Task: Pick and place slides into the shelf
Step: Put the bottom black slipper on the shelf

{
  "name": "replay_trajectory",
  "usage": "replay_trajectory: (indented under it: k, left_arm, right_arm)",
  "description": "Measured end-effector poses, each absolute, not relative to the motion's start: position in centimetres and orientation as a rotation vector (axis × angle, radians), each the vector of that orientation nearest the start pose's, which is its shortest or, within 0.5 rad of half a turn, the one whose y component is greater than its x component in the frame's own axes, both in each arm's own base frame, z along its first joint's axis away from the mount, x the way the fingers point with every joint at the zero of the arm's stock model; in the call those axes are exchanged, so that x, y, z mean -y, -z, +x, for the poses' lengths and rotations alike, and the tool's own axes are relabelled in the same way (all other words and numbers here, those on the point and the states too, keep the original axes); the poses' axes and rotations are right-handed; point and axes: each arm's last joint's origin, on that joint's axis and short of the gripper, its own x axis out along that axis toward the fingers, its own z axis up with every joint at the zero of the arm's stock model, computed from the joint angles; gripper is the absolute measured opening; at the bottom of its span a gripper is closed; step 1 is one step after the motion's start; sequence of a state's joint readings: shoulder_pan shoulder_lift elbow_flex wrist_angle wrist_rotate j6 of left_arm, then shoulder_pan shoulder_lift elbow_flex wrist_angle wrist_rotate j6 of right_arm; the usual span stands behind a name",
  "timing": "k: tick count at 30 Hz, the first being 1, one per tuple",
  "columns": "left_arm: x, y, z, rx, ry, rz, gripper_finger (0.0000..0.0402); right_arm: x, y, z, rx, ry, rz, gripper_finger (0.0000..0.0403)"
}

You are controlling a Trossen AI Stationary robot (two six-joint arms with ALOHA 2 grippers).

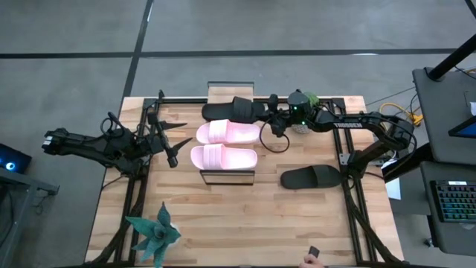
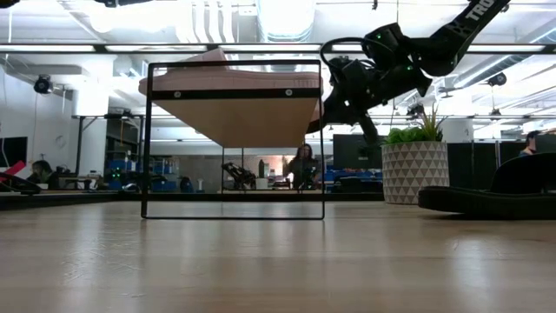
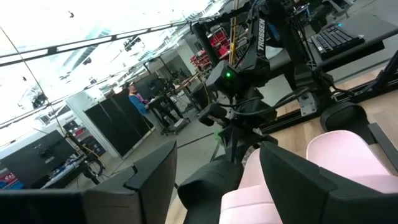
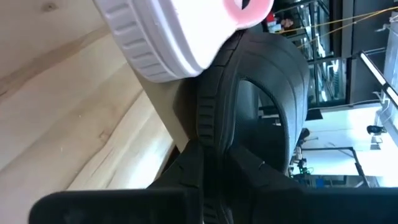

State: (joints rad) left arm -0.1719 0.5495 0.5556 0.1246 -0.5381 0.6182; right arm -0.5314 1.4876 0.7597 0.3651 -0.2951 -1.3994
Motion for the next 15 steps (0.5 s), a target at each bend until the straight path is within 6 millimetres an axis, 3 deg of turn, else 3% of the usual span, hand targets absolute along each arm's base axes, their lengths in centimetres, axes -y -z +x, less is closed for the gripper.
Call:
replay_trajectory:
  k: [4, 15]
  left_arm:
    - [0.78, -31.50, 13.19, 0.007, -0.392, 0.564, 0.0215]
    - [0.77, -31.69, 13.16, 0.025, -0.399, 0.556, 0.0215]
  right_arm:
    - [14.96, -21.30, 27.11, -0.445, -0.047, -1.215, 0.0035]
    - [14.82, -20.92, 26.91, -0.485, -0.073, -1.160, 0.0144]
